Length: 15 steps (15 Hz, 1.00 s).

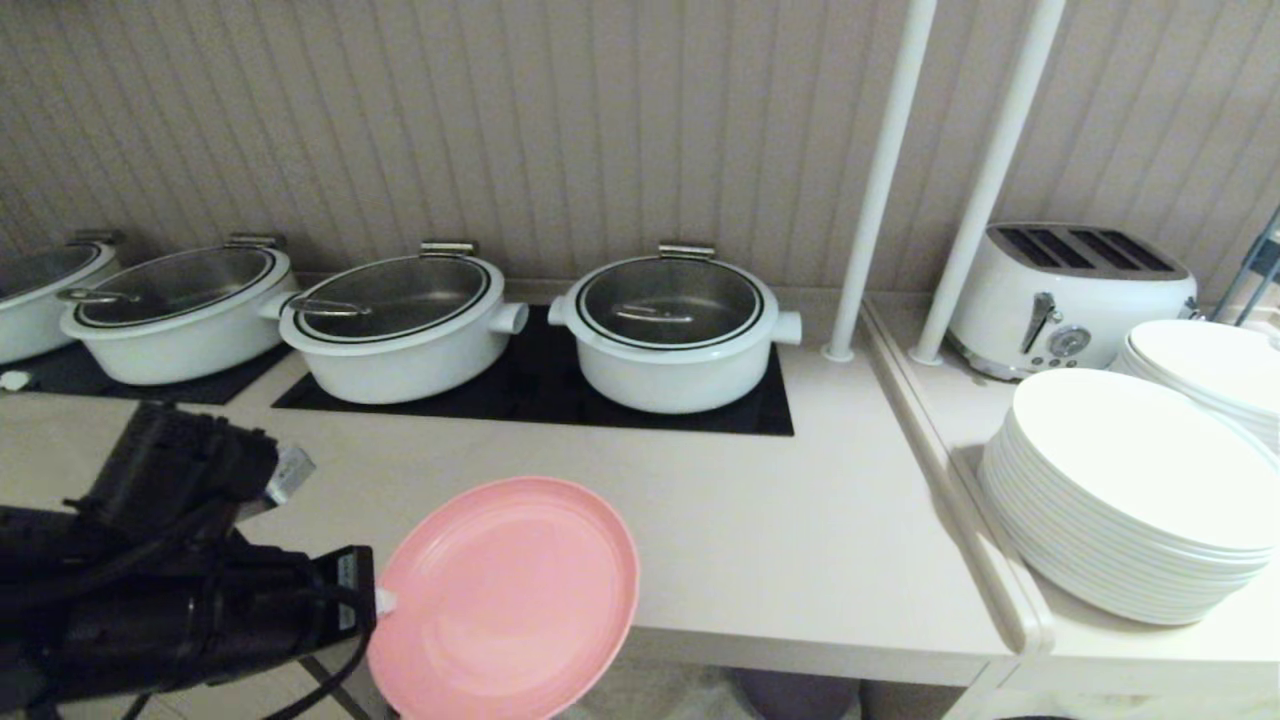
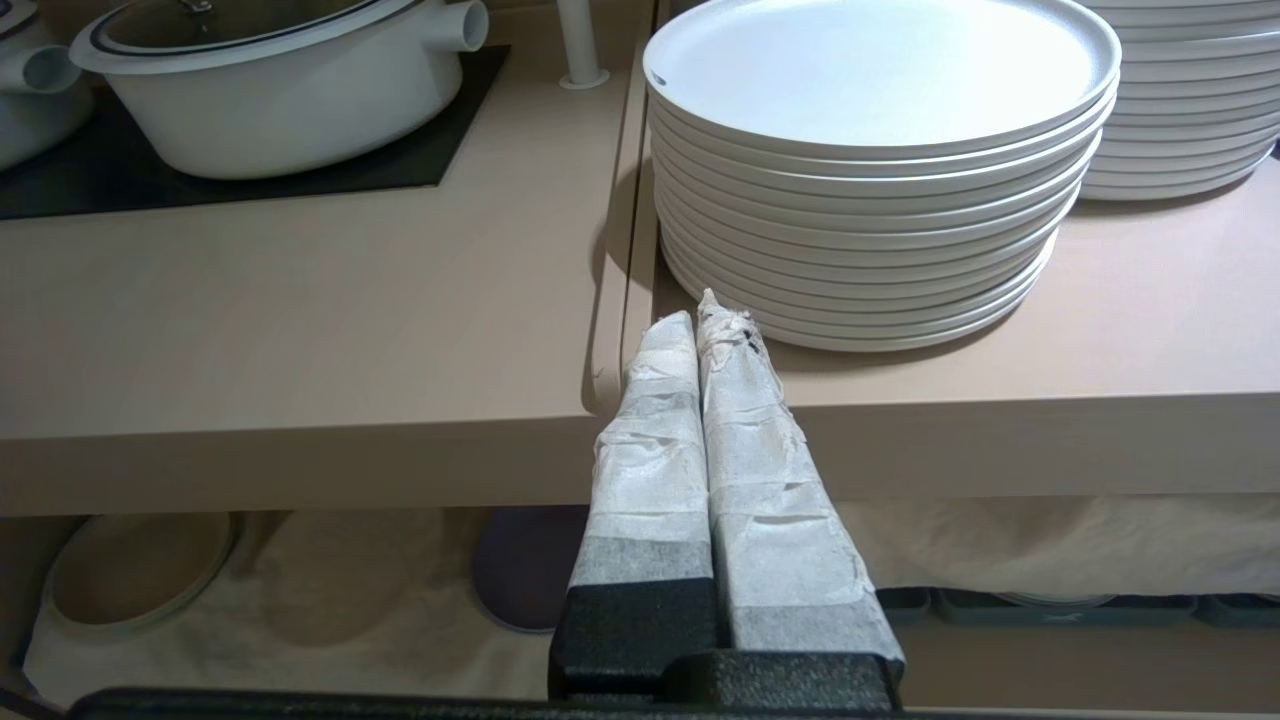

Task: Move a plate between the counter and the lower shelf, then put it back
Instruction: Put the plate

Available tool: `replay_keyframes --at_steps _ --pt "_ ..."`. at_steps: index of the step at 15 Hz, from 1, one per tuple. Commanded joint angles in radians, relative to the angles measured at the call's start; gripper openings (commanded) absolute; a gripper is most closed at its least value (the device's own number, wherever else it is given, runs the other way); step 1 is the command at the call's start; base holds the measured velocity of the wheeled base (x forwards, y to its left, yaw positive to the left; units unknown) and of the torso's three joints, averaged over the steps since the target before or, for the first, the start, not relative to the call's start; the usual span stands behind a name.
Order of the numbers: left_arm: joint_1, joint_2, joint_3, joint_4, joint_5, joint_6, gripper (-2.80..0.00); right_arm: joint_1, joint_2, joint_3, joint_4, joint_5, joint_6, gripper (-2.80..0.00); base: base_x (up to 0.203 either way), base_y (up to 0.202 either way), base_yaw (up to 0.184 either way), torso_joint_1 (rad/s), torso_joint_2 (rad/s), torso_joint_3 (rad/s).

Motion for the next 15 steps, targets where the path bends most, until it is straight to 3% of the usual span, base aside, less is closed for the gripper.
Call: replay_keyframes --at_steps 1,9,15 --pt "0.001 0.085 -0.057 0.0 -0.001 -0.025 -2.8 0.0 0.0 0.0 0.0 0.0 0.001 -2.8 0.0 0.0 0.0 0.0 0.0 0.0" --pt "0.0 0.309 -0.203 -0.004 -0.008 -0.08 -2.8 0.0 0.0 0.0 0.0 0.0 0.001 -2.8 0.0 0.0 0.0 0.0 0.0 0.0" --pt "0.0 0.423 -0.256 -0.041 -0.007 -0.081 -2.8 0.0 0.0 0.0 0.0 0.0 0.001 -2.8 0.0 0.0 0.0 0.0 0.0 0.0"
